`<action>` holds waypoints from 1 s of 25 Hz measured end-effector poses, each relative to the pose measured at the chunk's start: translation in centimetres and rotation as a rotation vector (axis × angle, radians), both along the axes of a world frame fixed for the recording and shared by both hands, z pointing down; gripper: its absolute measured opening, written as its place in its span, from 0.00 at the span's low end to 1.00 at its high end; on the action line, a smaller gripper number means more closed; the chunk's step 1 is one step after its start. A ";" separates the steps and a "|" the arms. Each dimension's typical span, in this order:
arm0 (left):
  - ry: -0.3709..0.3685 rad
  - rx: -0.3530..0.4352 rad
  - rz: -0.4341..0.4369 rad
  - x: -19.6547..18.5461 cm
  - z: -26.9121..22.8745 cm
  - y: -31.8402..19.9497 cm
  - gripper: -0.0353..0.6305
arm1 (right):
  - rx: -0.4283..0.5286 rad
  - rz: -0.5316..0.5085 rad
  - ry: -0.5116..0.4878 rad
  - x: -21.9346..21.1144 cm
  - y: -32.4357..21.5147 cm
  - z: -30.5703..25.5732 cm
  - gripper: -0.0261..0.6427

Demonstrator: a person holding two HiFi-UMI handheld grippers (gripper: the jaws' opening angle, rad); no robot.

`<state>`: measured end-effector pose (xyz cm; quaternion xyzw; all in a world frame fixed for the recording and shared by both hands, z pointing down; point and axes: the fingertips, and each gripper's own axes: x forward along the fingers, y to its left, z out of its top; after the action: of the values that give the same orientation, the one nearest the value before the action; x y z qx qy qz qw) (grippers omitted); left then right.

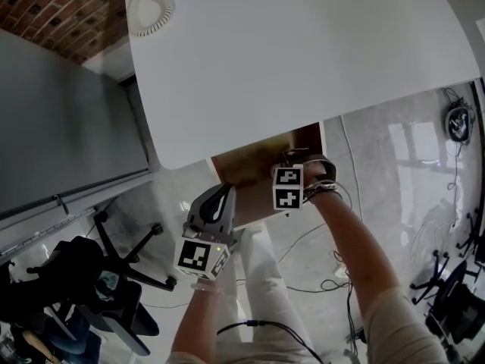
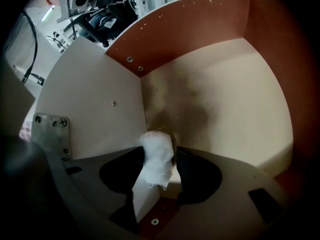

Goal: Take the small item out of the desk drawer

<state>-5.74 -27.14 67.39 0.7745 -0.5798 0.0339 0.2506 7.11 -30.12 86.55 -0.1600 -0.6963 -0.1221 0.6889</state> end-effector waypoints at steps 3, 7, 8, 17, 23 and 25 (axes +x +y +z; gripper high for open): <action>0.003 0.001 -0.011 -0.3 0.1 0.2 0.09 | -0.028 0.002 0.008 -0.2 0.1 0.3 0.35; -0.001 -0.007 -0.019 -0.5 0.4 0.7 0.09 | -0.066 0.006 0.011 -0.3 0.6 0.5 0.28; -0.002 -0.010 -0.019 -0.5 0.5 0.9 0.09 | -0.069 0.004 0.010 -0.3 0.6 0.5 0.28; -0.030 -0.027 0.006 -1.6 -0.3 2.0 0.09 | -0.028 0.098 -0.066 -0.8 0.9 -2.7 0.27; -0.083 -0.030 0.081 -1.8 -2.5 2.7 0.09 | 0.014 0.229 -0.177 -1.2 0.9 -8.0 0.27; -0.093 -0.035 0.096 -2.2 -3.3 2.9 0.09 | 0.028 0.288 -0.220 -1.3 0.9 -9.9 0.27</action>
<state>-7.95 -24.21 64.05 0.7946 -0.5521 0.0919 0.2351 5.82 -29.20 76.70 -0.0350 -0.7816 -0.0486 0.6209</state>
